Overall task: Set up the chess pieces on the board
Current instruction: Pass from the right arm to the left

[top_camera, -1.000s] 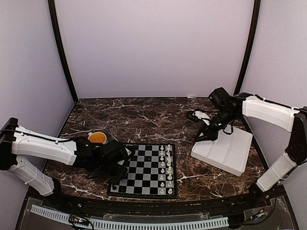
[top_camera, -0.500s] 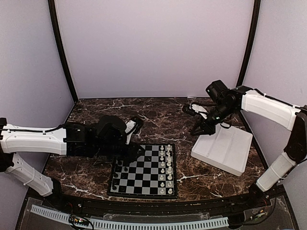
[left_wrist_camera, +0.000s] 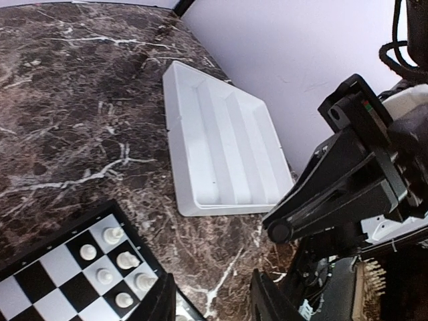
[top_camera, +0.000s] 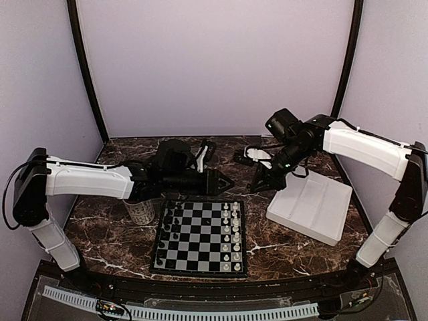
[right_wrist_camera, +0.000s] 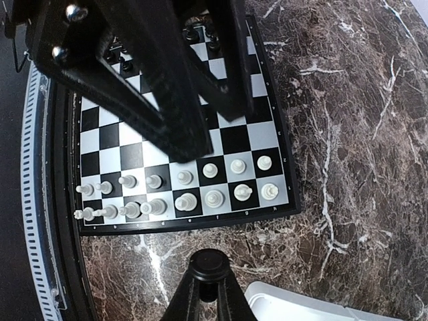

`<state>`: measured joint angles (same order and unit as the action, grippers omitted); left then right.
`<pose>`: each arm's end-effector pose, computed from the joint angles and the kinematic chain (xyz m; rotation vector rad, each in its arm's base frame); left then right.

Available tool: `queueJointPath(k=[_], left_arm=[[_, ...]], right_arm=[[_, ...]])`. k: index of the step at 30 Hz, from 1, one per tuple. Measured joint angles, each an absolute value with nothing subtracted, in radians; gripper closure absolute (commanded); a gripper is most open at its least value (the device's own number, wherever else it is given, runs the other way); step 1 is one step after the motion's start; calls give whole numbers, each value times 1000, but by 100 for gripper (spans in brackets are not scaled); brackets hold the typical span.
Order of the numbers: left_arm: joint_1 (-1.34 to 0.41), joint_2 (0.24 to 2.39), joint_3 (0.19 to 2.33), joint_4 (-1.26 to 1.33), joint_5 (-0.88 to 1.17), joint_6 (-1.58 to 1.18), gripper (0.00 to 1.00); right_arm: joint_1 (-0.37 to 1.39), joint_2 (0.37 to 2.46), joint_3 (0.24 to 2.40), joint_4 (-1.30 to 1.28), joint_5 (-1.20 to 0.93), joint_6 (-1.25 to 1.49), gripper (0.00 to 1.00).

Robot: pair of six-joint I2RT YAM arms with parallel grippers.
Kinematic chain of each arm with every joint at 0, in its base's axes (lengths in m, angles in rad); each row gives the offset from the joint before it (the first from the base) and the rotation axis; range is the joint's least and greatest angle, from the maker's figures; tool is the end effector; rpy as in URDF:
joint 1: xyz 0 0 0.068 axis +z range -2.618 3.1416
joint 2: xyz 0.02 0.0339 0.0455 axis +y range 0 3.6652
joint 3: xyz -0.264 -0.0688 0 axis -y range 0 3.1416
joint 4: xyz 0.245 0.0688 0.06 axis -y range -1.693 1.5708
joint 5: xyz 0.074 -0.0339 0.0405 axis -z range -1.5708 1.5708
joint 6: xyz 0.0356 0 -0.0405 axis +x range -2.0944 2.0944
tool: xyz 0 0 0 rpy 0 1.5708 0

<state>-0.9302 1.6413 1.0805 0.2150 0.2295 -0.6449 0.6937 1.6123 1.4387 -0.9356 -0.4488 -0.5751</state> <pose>0.2208 -0.3097 0.2605 0.4712 2.0732 -1.2275 0.2438 0.2228 0.2991 -1.6782 2.0418 0.6381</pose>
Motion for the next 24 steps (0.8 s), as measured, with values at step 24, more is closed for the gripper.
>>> queueJointPath(k=[24], left_arm=[[-908,1804,1129,456,538,-846,73]], right_arm=[[754,1644,1481,-947,-371,-576,91]])
